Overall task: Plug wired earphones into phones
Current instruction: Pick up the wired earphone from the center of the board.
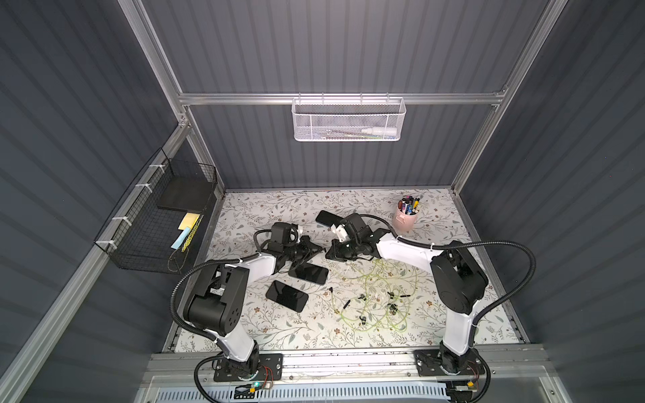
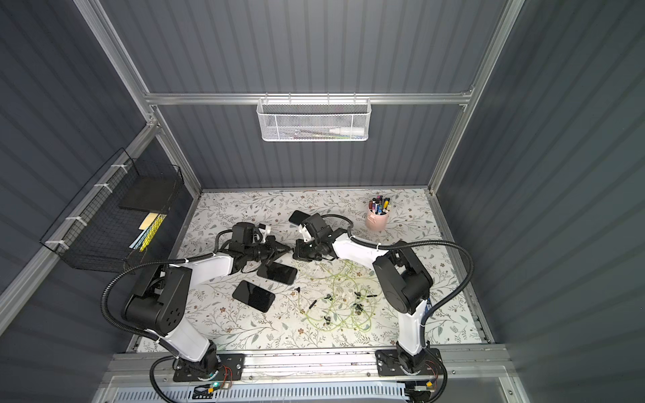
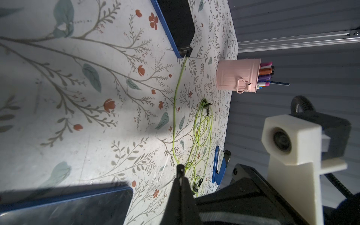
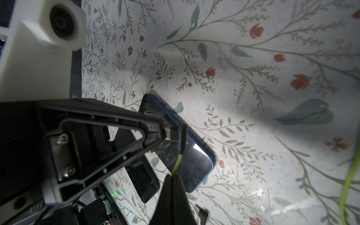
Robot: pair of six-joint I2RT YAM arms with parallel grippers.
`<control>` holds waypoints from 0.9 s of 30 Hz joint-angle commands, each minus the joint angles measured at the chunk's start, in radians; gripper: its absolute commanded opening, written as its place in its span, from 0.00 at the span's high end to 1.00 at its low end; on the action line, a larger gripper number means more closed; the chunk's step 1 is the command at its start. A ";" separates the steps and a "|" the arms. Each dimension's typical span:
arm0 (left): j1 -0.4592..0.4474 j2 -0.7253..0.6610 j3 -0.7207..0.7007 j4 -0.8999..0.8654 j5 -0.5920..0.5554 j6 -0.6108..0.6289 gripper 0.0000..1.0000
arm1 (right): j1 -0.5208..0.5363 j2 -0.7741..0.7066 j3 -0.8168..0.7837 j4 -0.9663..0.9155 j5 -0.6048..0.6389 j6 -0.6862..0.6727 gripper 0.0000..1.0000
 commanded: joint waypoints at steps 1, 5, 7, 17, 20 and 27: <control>-0.008 0.009 -0.007 0.001 0.009 0.012 1.00 | -0.010 -0.025 -0.007 0.018 -0.030 0.009 0.96; -0.007 0.010 -0.001 0.000 0.019 0.017 1.00 | -0.051 -0.055 -0.041 0.022 -0.078 0.021 0.59; -0.006 0.016 0.010 0.000 0.033 0.023 1.00 | -0.089 -0.089 -0.094 0.081 -0.140 0.048 0.56; -0.006 0.161 0.062 0.356 0.307 -0.180 1.00 | -0.251 -0.115 -0.326 0.672 -0.464 0.374 0.57; -0.009 0.170 0.067 0.417 0.314 -0.218 1.00 | -0.260 -0.105 -0.323 0.665 -0.458 0.363 0.58; -0.015 0.199 0.050 0.607 0.329 -0.332 1.00 | -0.279 -0.091 -0.335 0.690 -0.478 0.372 0.57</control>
